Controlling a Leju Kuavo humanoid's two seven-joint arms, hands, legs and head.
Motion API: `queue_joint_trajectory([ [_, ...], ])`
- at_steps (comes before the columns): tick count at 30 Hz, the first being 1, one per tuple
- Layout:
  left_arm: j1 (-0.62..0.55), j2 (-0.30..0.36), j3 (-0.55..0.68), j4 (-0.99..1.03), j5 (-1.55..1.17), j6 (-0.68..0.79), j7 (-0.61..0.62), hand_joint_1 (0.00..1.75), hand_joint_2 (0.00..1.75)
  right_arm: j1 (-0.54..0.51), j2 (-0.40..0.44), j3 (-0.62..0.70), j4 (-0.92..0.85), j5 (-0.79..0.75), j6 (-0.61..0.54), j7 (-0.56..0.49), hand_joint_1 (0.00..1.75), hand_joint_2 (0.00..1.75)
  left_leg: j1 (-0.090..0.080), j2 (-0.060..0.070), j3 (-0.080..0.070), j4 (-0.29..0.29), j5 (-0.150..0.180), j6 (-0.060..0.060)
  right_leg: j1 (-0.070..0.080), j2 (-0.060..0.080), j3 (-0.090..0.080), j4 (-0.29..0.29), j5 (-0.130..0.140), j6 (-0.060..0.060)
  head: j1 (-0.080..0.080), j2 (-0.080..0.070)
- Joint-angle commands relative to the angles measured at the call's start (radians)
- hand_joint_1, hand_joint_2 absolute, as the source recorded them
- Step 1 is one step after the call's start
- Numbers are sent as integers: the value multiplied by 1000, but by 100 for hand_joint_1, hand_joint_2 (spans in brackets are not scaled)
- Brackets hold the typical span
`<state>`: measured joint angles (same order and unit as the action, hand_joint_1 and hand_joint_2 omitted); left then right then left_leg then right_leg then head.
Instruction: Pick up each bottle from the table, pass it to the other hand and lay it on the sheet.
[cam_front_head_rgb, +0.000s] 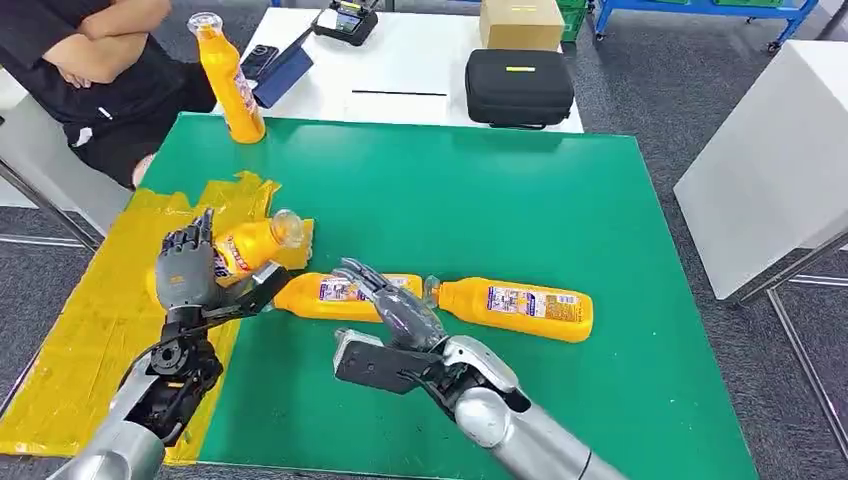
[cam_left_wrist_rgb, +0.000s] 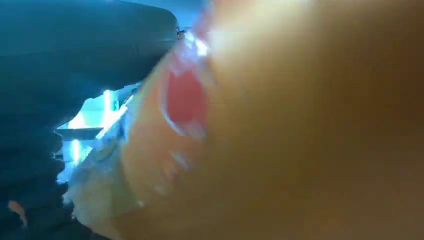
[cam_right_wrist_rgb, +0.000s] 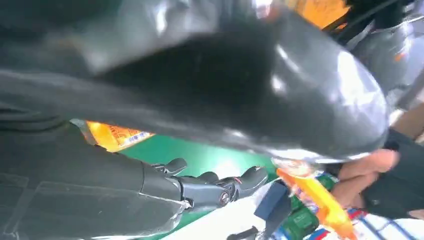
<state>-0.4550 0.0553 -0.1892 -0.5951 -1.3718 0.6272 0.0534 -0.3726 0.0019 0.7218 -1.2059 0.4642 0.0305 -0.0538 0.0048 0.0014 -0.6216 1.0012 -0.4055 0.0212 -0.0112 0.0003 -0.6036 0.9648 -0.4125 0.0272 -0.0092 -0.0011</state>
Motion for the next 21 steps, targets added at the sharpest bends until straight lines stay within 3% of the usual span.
queue_joint_trajectory([
  [1,-36,-14,-11,68,-4,-18,-3,0,0,-31,-22,38,68,13,-9,15,0,0,0,-1,4,0,-2,-1,0,-1,4,0,-2,-1,0,0],
  [4,-41,-18,-10,66,-7,-29,-12,0,0,-40,-23,44,87,62,-5,56,0,0,0,0,3,-1,-1,-1,0,0,3,-1,-1,-1,0,0],
  [5,-46,-22,-10,66,-3,-29,-21,0,0,-47,-21,45,108,75,3,67,0,175,0,-1,6,0,-2,-1,0,-1,6,0,-3,-1,0,0],
  [10,-78,-53,-16,50,59,45,-123,0,0,-139,35,47,361,215,-18,104,0,175,0,-1,2,0,0,-1,0,-1,2,-1,0,0,0,0],
  [15,-82,-48,-32,36,91,29,-130,0,0,-216,106,66,548,282,-40,93,0,175,0,1,2,0,0,-1,0,1,2,0,0,-1,0,0],
  [21,-85,-55,-12,42,208,41,-206,0,0,-290,160,96,656,306,-36,88,0,175,0,1,5,1,-2,-1,0,1,4,1,-2,-1,0,0],
])
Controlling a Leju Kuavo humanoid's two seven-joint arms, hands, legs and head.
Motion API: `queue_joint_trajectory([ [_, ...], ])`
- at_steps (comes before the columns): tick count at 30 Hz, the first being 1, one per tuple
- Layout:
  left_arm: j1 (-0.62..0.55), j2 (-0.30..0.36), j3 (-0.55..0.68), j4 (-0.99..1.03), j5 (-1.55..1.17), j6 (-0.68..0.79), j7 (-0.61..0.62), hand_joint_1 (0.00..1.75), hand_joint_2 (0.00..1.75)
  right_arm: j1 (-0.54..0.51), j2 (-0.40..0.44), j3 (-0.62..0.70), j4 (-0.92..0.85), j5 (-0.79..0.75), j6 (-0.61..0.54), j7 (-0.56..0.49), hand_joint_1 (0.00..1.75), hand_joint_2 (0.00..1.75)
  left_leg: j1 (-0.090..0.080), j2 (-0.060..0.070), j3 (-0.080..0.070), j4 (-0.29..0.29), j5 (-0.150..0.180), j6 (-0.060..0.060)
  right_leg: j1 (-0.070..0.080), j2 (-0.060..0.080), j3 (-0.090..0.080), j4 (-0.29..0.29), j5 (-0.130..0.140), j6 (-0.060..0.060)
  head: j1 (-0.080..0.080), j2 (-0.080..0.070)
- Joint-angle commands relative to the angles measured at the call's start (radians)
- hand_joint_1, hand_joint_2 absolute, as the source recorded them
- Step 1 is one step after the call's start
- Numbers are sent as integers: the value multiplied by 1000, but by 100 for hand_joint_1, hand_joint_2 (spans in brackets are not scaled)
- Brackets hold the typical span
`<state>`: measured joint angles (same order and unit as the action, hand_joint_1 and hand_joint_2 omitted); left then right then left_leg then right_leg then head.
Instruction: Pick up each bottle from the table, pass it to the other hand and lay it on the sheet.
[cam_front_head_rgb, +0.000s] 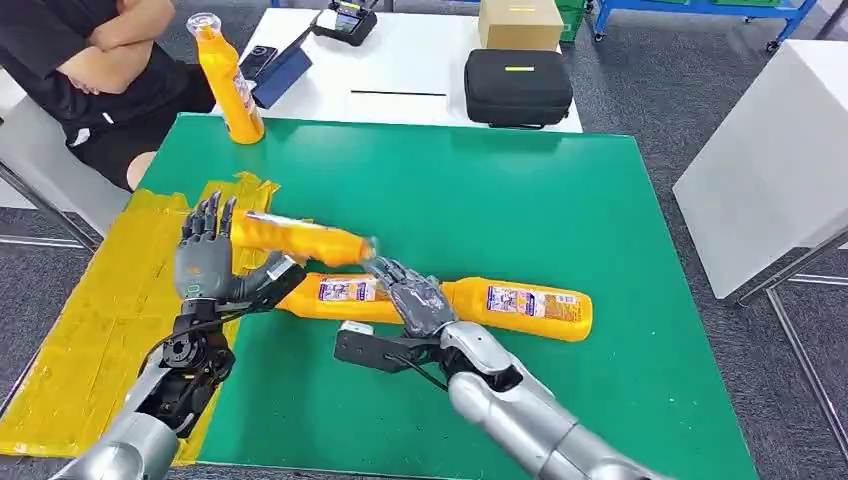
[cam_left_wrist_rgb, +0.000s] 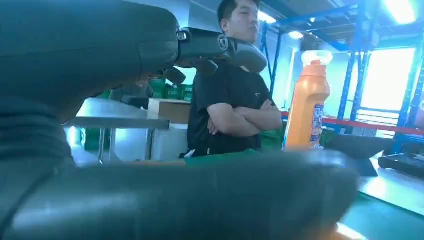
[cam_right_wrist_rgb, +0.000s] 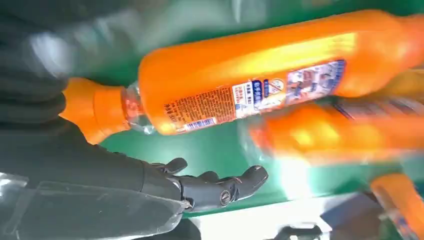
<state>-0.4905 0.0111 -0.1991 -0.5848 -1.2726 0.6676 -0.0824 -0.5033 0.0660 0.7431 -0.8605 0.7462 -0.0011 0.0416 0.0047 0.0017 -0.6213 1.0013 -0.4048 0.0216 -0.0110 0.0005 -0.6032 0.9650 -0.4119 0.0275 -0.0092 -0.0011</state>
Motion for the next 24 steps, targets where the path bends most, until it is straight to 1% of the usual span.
queue_joint_trajectory([
  [1,-47,-12,5,26,136,-5,-92,0,0,-165,97,74,316,23,-5,-6,0,175,0,1,3,0,-2,-1,0,1,2,1,-2,-1,0,0],
  [4,-6,-30,59,-87,347,-28,-201,0,0,-190,111,75,352,23,-14,6,0,175,0,1,3,1,-2,-1,0,1,3,1,-2,-1,0,0],
  [5,-6,-30,56,-92,346,-32,-200,0,0,-190,112,75,352,23,-14,6,0,175,0,0,2,0,-1,-1,0,0,1,1,-1,-1,0,0],
  [6,-7,-32,54,-95,346,-33,-200,0,0,-191,112,75,352,23,-13,6,0,175,0,1,4,1,-3,-1,0,1,4,2,-3,-1,0,0],
  [8,-7,-32,54,-95,346,-33,-200,0,0,-191,112,75,352,23,-13,6,0,175,0,0,4,0,-2,-1,0,0,4,1,-2,-1,0,0],
  [10,1,-28,48,-112,352,-41,-192,0,0,-190,112,75,356,23,-16,7,0,175,0,0,1,0,-1,-1,0,0,1,0,-1,-1,0,0],
  [11,1,-28,48,-112,352,-41,-192,0,0,-190,112,75,356,23,-16,7,0,175,0,-1,4,0,-2,-1,0,-1,4,1,-2,-1,0,0],
  [15,1,-28,48,-112,352,-41,-192,0,0,-190,112,75,356,23,-16,7,0,175,0,-1,2,0,-1,-1,0,-1,2,1,-2,-1,0,0],
  [16,1,-28,48,-112,352,-41,-192,0,0,-190,112,75,356,23,-16,7,0,175,0,-1,4,0,-2,-1,0,0,4,1,-3,-1,0,0],
  [18,1,-28,48,-112,352,-41,-192,0,0,-190,112,75,356,23,-16,7,0,175,0,0,2,0,-1,-1,0,0,2,1,-1,-1,0,0],
  [24,1,-28,48,-112,352,-41,-192,0,0,-190,112,75,356,23,-16,7,0,175,0,0,2,0,-1,-1,0,0,2,1,-2,-1,0,0],
])
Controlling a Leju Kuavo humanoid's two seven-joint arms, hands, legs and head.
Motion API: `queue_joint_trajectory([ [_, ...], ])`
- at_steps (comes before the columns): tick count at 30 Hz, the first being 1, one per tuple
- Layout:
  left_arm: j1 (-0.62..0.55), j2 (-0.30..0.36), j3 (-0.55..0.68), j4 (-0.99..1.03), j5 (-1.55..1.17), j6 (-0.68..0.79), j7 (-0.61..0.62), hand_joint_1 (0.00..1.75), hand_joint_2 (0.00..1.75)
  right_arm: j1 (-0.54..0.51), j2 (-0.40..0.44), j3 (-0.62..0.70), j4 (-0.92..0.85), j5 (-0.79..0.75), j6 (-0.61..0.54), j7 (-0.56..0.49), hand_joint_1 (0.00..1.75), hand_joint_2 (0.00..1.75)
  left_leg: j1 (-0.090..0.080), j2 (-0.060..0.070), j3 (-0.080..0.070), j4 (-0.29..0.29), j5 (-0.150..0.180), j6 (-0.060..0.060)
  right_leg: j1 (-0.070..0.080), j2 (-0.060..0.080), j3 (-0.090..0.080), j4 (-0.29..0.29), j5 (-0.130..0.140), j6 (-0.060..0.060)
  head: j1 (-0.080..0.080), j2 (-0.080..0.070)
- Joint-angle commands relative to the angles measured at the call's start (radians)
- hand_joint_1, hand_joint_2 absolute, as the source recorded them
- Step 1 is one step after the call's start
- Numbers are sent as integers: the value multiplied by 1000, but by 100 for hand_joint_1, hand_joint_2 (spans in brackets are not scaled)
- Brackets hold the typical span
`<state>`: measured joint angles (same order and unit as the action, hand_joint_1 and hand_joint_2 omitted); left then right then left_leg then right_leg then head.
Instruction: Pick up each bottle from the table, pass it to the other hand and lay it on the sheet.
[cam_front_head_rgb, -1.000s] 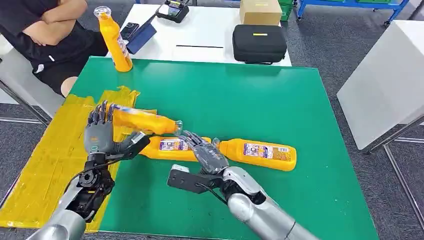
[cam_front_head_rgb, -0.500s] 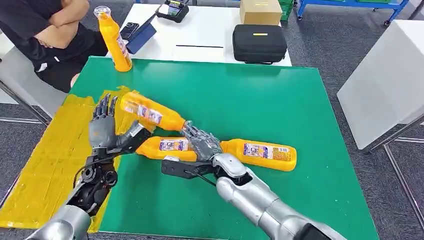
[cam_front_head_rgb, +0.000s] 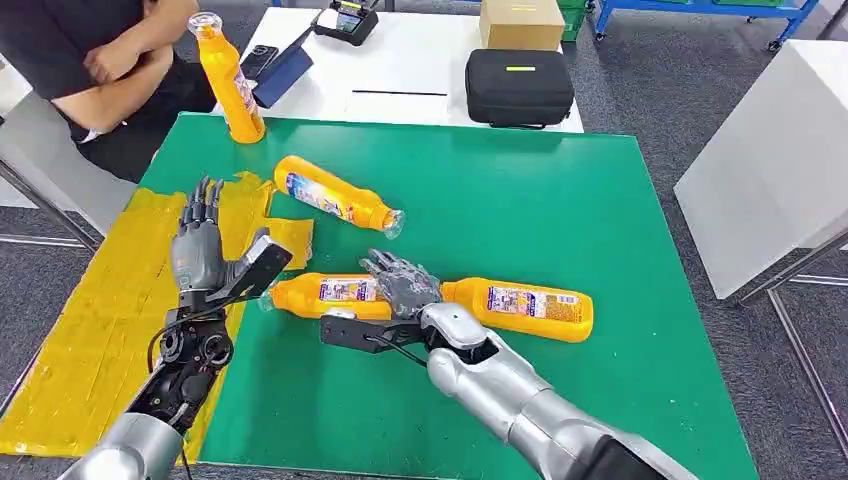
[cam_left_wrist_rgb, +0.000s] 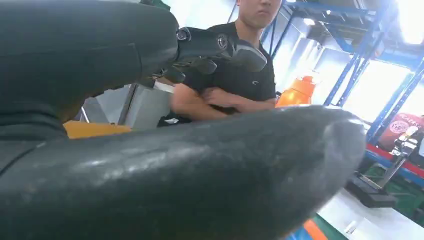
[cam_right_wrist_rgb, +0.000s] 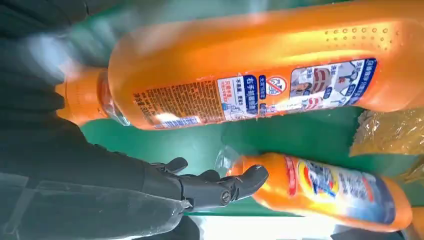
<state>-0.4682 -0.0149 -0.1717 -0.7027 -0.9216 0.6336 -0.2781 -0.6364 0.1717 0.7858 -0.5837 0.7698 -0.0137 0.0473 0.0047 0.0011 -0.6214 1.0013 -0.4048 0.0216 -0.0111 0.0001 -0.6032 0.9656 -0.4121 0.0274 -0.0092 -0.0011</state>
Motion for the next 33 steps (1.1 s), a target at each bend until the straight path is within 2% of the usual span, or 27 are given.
queue_joint_trajectory([
  [1,-6,-5,22,-34,54,3,-22,0,0,-61,12,34,89,-1,1,3,0,175,0,0,2,0,-1,-1,0,0,1,0,-1,-1,0,0],
  [5,31,-12,-22,-189,192,-27,-56,0,0,-80,39,40,146,1,23,12,0,175,0,0,2,1,-2,-1,0,0,2,1,-1,-1,0,0],
  [11,42,-1,-99,-294,314,-16,-92,0,0,-77,64,78,252,36,94,50,0,175,0,-1,2,0,-1,-1,0,-1,3,0,-1,-1,0,0],
  [13,43,0,-111,-305,334,-7,-95,0,0,-72,64,94,281,47,147,68,0,175,0,-1,2,0,-1,-1,0,-1,3,0,-1,-1,0,0],
  [14,41,-11,-105,-306,390,-10,-129,0,0,-61,51,116,326,63,302,153,0,175,0,0,2,0,-1,-1,0,0,2,0,-1,-1,0,0],
  [19,32,-20,-119,-299,427,0,-160,0,0,-18,11,120,356,68,301,131,0,175,0,-4,10,-2,-1,-1,0,-4,10,-3,-2,-1,0,0],
  [20,34,-18,-125,-305,438,2,-164,0,0,-17,12,111,359,62,324,139,19,175,1,-4,11,-3,-1,-1,1,-4,11,-4,-2,-1,0,0],
  [21,39,-19,-125,-314,444,5,-169,0,0,-14,11,113,363,64,339,144,162,175,0,-5,12,-2,-1,-1,0,-5,12,-3,-3,-1,0,0],
  [22,44,-18,-127,-325,449,5,-171,0,0,-10,9,108,365,61,348,151,171,175,0,-5,12,-1,-1,-1,0,-5,12,-3,-3,-1,0,0],
  [23,51,-18,-127,-339,457,3,-172,0,0,-6,7,111,366,66,347,157,171,175,0,-7,13,-2,-1,-1,0,-6,14,-3,-3,-1,2,0],
  [25,63,-18,-130,-367,466,-3,-171,0,0,1,3,111,372,71,352,169,152,175,1,-4,13,-2,-2,-1,1,-3,13,-4,-2,-1,-2,0],
  [26,68,-18,-131,-381,469,-1,-173,0,0,5,0,111,373,73,350,174,124,175,1,-4,15,-2,-3,-2,1,-3,14,-4,-2,-2,-2,0],
  [27,72,-18,-131,-392,474,-2,-174,0,0,6,-1,111,375,75,348,180,12,175,0,-3,17,-2,-3,-1,0,-3,15,-3,-2,-1,-3,0],
  [28,77,-16,-131,-403,478,-2,-178,0,0,6,-1,109,375,75,342,188,0,175,1,-3,20,-1,-3,-2,0,-3,14,-3,-3,-1,-2,0],
  [29,83,-14,-129,-415,486,0,-182,0,0,4,-3,111,378,79,337,198,0,175,1,-6,22,-1,-3,-2,1,-6,12,-3,-5,-3,-2,0],
  [33,89,-3,-140,-438,529,7,-220,0,0,2,-11,106,379,82,346,198,0,175,0,-5,26,-2,-5,-1,0,-4,15,-4,-8,-4,-2,0],
])
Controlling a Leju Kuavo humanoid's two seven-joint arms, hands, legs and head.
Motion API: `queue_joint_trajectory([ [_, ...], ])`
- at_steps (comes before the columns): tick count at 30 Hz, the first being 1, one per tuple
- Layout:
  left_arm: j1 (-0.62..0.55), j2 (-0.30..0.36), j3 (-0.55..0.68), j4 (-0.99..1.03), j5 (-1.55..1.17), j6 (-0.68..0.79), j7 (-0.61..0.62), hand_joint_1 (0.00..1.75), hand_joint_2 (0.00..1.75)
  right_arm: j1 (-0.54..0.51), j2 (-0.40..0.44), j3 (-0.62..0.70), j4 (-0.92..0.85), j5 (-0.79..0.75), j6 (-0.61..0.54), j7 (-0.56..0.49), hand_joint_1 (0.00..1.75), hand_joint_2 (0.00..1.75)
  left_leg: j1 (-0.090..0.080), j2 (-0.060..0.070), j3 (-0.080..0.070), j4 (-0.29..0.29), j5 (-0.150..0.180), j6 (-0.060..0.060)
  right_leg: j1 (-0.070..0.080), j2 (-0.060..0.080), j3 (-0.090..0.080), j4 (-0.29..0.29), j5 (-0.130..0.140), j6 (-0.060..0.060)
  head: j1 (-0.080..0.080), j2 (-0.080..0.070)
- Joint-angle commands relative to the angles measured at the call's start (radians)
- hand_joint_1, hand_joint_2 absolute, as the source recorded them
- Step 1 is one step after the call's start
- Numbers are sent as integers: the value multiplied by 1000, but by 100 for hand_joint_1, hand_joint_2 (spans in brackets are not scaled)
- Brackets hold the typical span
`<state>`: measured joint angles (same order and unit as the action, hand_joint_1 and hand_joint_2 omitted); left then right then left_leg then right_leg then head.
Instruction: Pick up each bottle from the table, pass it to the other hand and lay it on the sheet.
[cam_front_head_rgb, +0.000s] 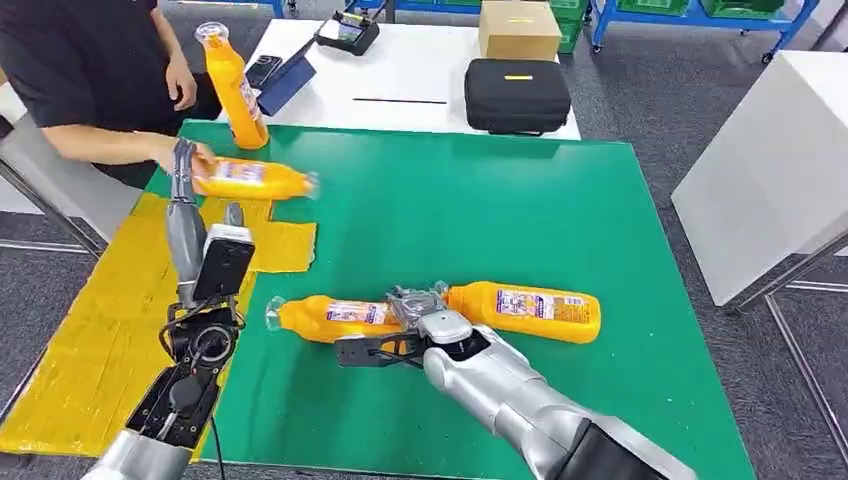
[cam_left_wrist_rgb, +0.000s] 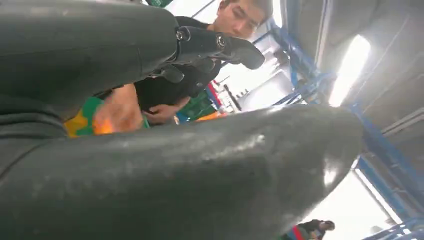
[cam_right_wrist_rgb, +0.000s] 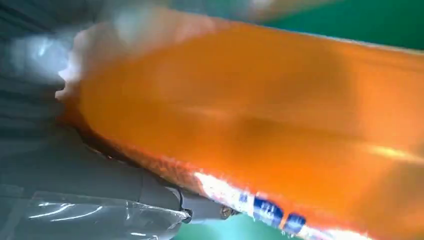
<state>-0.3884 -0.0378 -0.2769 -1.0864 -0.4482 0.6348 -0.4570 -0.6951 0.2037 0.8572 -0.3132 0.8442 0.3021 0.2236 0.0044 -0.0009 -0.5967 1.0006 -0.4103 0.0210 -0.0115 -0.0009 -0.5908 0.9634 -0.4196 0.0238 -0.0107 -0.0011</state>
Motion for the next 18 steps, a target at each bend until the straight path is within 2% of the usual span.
queue_joint_trajectory([
  [1,7,20,-35,-55,60,10,-46,0,0,63,-44,32,108,6,27,21,0,175,0,-5,2,-2,1,-1,1,-5,3,-3,0,-1,0,0],
  [4,-7,26,-44,-40,87,11,-62,0,0,66,-47,22,108,1,22,16,0,175,1,-6,4,-3,1,-1,1,-6,6,-3,0,0,0,0],
  [5,-11,27,-45,-37,88,11,-62,0,0,68,-48,18,105,-3,16,13,24,175,1,-5,5,-2,1,-1,1,-5,7,-3,0,0,0,0],
  [6,-14,27,-45,-32,92,12,-64,0,0,70,-49,8,102,-12,10,4,175,175,1,-4,6,-1,1,-1,1,-4,7,-2,0,1,0,0],
  [12,-15,30,-48,-20,125,1,-62,0,0,62,-48,-23,90,-34,-43,-14,175,175,0,-4,6,-1,1,-1,1,-4,8,-2,0,0,0,0],
  [18,7,40,-27,-34,279,-113,-6,0,0,24,-30,-111,67,-96,-144,-97,175,175,0,-1,6,-1,1,0,0,-1,7,-1,1,-1,0,0],
])
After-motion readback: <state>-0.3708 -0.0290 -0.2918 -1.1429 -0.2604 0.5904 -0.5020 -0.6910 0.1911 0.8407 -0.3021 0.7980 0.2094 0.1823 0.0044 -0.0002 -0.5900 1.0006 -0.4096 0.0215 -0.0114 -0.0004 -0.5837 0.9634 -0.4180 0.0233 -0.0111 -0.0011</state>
